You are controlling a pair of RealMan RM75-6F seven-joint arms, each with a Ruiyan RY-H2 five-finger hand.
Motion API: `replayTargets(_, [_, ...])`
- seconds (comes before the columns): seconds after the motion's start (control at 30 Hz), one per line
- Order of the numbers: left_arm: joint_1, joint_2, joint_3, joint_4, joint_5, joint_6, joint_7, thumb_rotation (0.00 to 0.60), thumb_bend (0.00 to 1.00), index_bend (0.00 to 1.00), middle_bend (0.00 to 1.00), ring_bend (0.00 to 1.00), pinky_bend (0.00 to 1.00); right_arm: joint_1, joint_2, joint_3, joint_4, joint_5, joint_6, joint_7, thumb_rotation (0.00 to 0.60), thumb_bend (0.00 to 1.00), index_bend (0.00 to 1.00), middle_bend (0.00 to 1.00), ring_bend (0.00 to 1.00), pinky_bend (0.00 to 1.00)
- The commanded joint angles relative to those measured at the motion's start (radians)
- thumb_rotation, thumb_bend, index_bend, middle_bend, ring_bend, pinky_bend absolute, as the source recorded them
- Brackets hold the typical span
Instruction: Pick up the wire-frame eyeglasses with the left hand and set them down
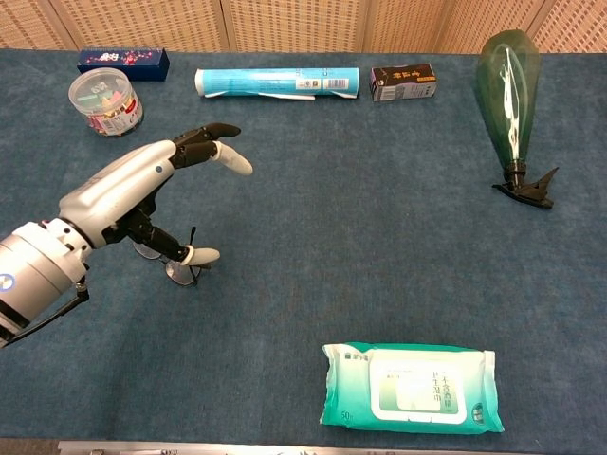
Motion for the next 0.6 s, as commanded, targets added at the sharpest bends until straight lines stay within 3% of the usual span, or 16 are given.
replayTargets(0.03, [-0.006, -0.011, -0.008, 0.017, -0.009, -0.001, -0.005, 0.6, 0.01, 0.26, 0.07, 0.03, 0.11, 0.0, 0.0, 0.001, 0.001, 0.001, 0.001, 0.002, 0.6, 0.51, 0.64, 0.47, 0.29, 0.43])
replayTargets(0.6, [-0.023, -0.026, -0.032, 0.102, -0.049, -0.001, -0.055, 0.6, 0.01, 0.26, 0.07, 0.03, 0.1, 0.004, -0.004, -0.001, 0.002, -0.001, -0.006, -0.005, 0.6, 0.51, 0.64, 0.47, 0.29, 0.43])
